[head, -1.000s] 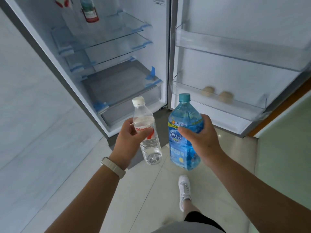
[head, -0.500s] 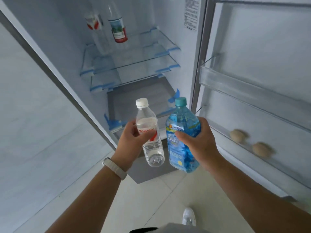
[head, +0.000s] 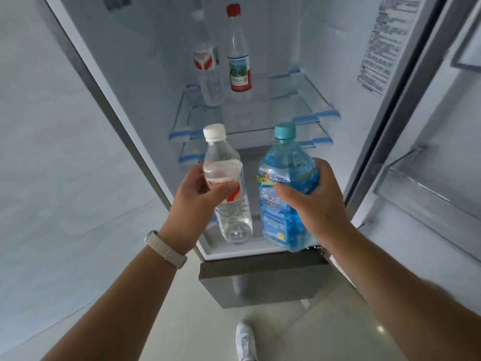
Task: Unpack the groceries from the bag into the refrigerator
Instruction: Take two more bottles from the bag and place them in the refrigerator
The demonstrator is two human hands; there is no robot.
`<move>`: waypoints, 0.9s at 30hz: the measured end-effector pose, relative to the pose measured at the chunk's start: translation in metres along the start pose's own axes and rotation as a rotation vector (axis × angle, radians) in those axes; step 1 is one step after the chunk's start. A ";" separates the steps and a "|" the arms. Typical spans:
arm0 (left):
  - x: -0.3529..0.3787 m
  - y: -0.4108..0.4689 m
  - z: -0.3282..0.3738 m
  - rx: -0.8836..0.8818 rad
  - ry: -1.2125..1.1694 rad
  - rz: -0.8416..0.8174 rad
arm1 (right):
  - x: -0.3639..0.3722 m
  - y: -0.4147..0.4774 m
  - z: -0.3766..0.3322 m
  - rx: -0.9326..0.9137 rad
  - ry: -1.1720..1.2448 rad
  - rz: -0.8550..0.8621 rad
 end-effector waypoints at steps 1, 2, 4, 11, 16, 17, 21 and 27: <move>-0.002 0.008 0.008 0.025 -0.017 -0.001 | 0.005 0.009 -0.006 -0.009 0.014 -0.003; -0.005 0.019 0.015 0.055 -0.033 -0.003 | 0.009 0.019 -0.012 -0.024 0.021 -0.003; -0.009 0.042 0.030 0.103 -0.051 -0.016 | 0.017 0.039 -0.028 -0.053 0.019 0.003; -0.028 0.113 0.080 0.254 -0.122 -0.052 | 0.042 0.097 -0.085 -0.175 0.043 0.089; -0.035 0.141 0.110 0.324 -0.188 -0.055 | 0.051 0.127 -0.112 -0.232 0.037 0.151; -0.035 0.145 0.116 0.335 -0.194 -0.056 | 0.053 0.132 -0.117 -0.244 0.034 0.156; -0.034 0.163 0.131 0.358 -0.185 -0.057 | 0.057 0.152 -0.127 -0.275 0.042 0.192; -0.037 0.187 0.126 0.353 -0.149 0.045 | 0.061 0.184 -0.119 -0.265 0.015 0.235</move>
Point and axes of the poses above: each hand's wrist, its own y-axis towards the middle knuckle, its own x-axis out of the palm, z = x × y, the point moved 9 cm from there along y, towards the middle knuckle, and after that the axes turned 1 degree about x, right-handed, at the moved point
